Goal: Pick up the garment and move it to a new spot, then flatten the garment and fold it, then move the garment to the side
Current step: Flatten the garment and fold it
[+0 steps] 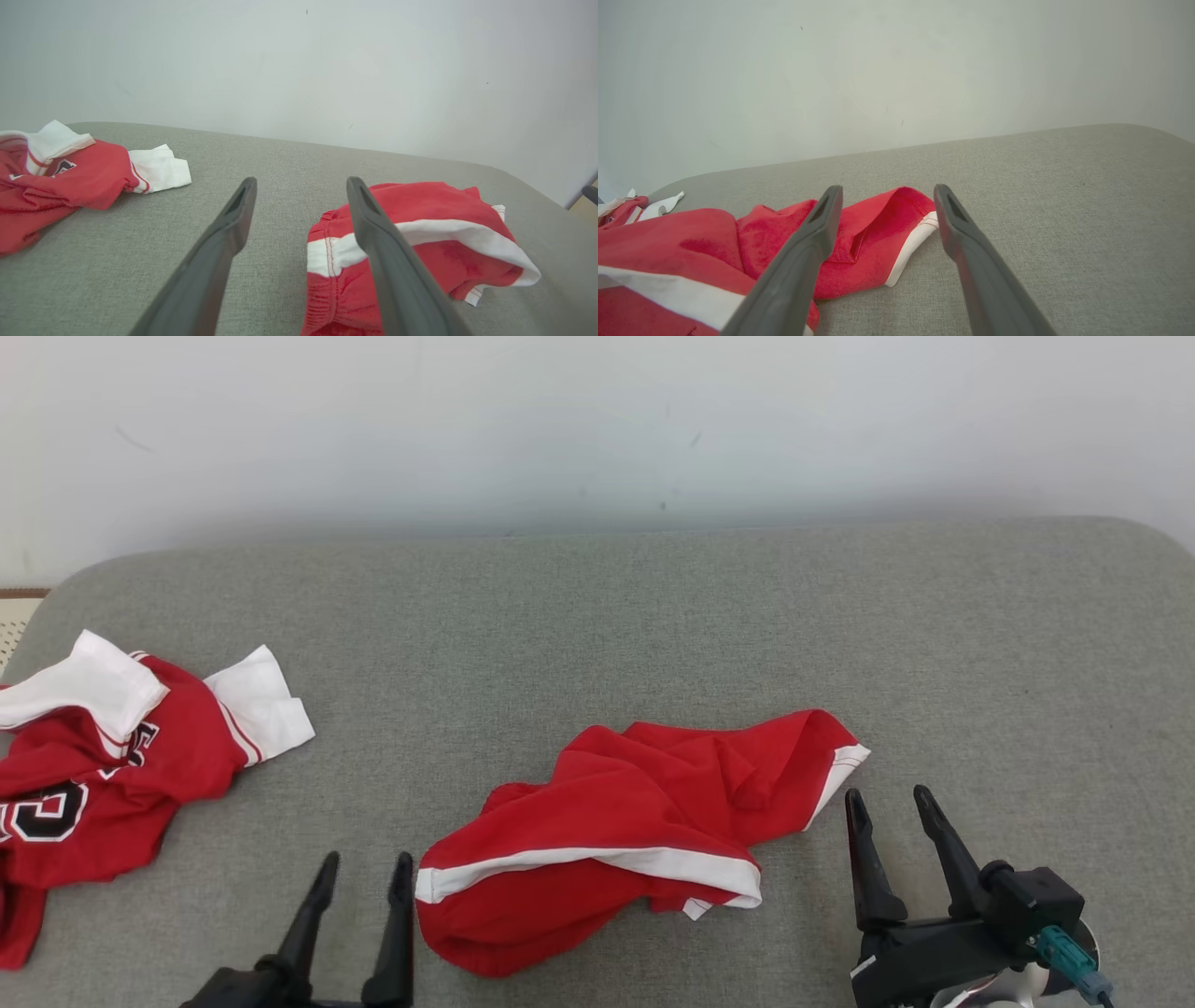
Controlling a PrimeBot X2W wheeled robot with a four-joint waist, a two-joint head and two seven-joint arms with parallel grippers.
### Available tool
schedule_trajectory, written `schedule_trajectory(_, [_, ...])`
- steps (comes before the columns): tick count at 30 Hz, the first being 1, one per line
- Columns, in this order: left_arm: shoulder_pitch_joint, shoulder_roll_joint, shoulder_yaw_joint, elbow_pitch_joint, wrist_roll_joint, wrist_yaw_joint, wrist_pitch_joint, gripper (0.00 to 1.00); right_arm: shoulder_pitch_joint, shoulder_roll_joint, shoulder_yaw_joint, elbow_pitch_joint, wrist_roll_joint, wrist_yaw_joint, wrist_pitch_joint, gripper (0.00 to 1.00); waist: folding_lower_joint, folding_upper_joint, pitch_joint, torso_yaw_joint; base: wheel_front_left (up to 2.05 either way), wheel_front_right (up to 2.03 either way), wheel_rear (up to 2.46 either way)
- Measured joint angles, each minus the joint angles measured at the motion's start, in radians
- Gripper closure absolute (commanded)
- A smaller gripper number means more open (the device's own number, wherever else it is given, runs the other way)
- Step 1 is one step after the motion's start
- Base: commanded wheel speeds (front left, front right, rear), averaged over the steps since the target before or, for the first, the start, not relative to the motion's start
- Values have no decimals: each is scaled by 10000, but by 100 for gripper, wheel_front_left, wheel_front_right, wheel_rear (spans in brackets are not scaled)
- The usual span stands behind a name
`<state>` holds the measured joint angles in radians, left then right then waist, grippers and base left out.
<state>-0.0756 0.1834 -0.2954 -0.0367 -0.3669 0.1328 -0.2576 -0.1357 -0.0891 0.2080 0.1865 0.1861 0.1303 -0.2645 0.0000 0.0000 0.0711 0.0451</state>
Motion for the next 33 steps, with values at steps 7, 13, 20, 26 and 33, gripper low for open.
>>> schedule_trajectory(7, [49,-391,1143,2,711,117,0,0,-50,-27,-92,558,84,0,2,0,0,0,12,-146,0,0,0])
schedule_trajectory(13, [131,-704,1845,13,1151,2,0,0,-190,-121,-6,1220,316,2,6,0,0,0,5,-182,0,0,0])
schedule_trajectory(20, [242,-966,2105,69,1365,-188,0,0,-963,-355,867,1879,892,2,297,0,0,0,-5,-56,0,0,0])
schedule_trajectory(26, [224,-1135,2151,255,1480,-439,0,0,-1892,-589,1889,2554,1716,2,784,0,0,0,22,164,0,0,0])
schedule_trajectory(33, [139,-1254,2136,462,1555,-614,-2,0,-2750,-871,2834,3620,2560,0,1166,0,0,0,48,479,0,0,0])
